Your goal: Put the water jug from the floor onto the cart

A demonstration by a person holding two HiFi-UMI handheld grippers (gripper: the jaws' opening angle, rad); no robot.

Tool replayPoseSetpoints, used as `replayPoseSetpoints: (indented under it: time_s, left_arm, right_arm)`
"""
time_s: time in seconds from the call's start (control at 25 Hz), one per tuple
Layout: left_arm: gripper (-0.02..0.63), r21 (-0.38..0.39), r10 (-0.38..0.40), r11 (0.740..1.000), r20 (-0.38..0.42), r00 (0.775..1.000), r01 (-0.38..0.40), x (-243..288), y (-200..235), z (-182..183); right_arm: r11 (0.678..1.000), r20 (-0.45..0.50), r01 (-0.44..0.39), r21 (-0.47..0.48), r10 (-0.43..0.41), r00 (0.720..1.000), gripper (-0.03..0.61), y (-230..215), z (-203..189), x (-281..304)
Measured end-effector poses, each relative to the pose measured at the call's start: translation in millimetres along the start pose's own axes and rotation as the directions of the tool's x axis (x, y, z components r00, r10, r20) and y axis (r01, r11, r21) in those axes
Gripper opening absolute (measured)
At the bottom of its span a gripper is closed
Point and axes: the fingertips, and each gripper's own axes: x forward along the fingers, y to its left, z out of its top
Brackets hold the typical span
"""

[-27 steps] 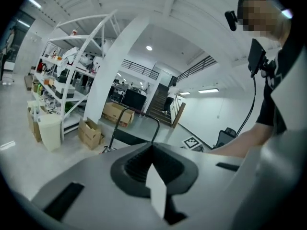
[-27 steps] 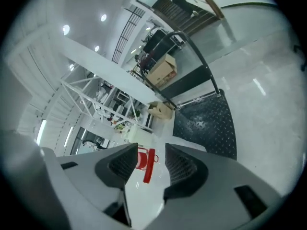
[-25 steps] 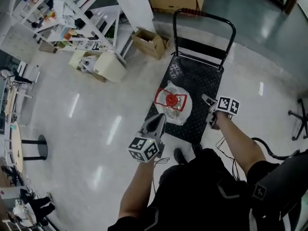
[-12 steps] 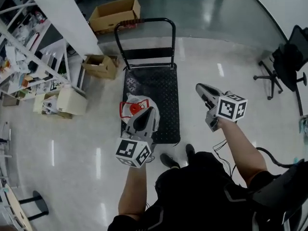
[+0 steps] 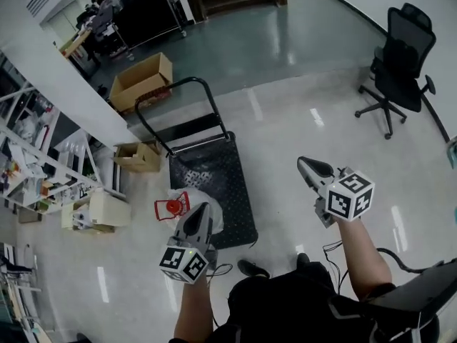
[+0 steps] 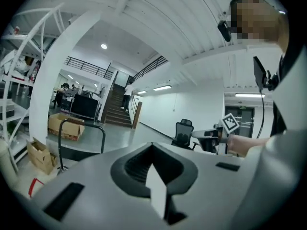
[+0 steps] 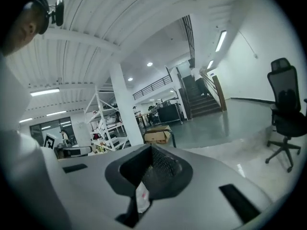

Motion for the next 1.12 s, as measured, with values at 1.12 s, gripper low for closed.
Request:
replayPoseSetpoints:
  time_s: [1.12]
  left_arm:
    - [-0.003, 0.110, -0.193, 0.977, 0.076, 0.978, 0.184, -190, -191, -49]
  right_arm:
    - [0.980, 0.092, 0.173, -0.095, -0.164, 0.982, 0.002, 137, -84, -255]
